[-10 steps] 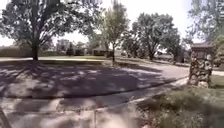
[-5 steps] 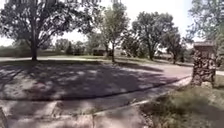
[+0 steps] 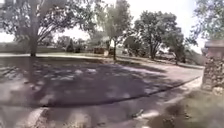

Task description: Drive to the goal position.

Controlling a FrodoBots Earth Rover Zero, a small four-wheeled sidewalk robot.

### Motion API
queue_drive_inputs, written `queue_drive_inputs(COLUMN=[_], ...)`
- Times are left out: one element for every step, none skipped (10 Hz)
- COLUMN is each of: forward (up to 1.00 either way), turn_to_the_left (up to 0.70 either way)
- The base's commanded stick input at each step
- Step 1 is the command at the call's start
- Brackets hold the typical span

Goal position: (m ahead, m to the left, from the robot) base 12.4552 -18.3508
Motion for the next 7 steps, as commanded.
queue_drive_inputs(forward=[0.7,0.7,0.7,0.7,0.7,0.7,0.7], turn_to_the_left=[0.34,0.04,0.0,0.0,0.0,0.0,0.0])
